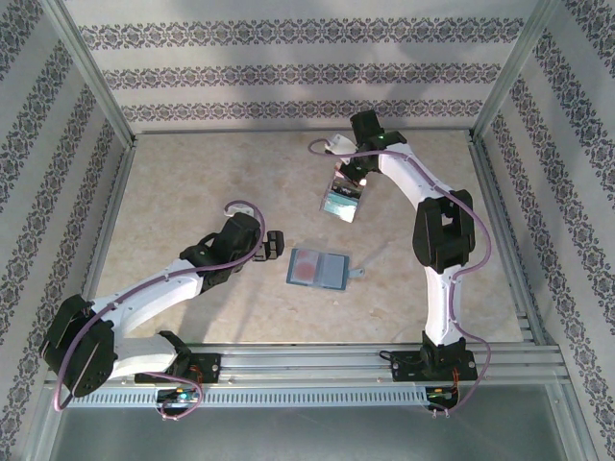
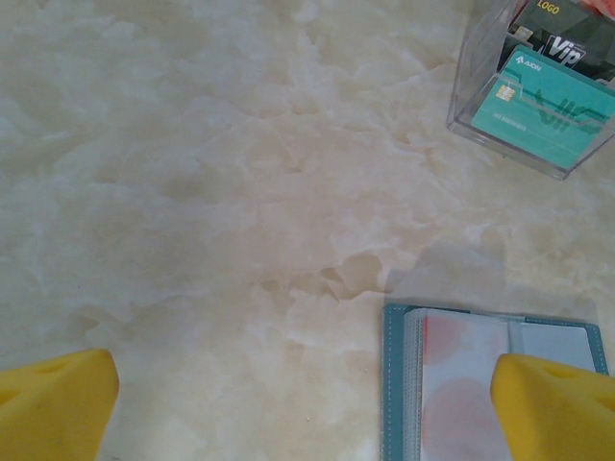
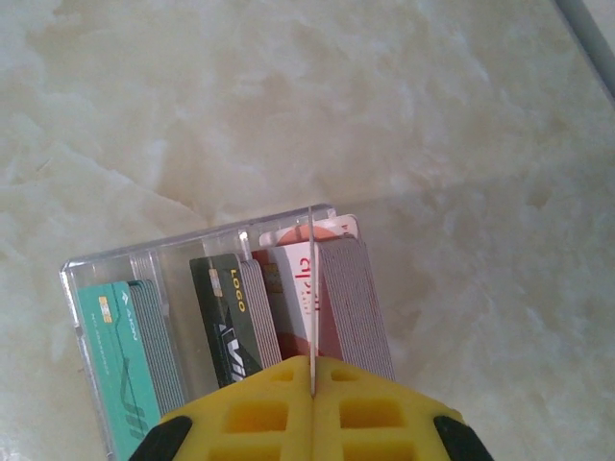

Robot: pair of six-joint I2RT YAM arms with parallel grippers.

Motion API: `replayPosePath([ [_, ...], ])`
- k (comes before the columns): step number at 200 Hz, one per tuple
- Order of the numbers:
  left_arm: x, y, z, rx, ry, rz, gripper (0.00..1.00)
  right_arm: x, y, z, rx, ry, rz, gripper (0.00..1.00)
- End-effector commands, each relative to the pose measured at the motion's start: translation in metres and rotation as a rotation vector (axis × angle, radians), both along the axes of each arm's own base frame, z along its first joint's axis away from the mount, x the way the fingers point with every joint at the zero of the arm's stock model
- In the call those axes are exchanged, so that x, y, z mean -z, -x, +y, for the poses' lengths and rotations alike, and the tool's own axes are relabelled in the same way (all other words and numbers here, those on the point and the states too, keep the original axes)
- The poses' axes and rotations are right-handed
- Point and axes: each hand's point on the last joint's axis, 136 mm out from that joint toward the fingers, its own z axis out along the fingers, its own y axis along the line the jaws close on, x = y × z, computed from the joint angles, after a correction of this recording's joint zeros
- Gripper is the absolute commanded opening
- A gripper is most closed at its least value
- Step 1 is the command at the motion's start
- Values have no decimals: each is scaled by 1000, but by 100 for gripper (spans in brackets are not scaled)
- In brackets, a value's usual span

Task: Take the credit cards out of the card holder

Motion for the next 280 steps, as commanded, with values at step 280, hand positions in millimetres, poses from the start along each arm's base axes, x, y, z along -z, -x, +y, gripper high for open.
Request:
replayPosePath([
  [280, -21, -10, 12, -26, 16, -65, 99, 31, 31, 4, -11, -98, 218, 0],
])
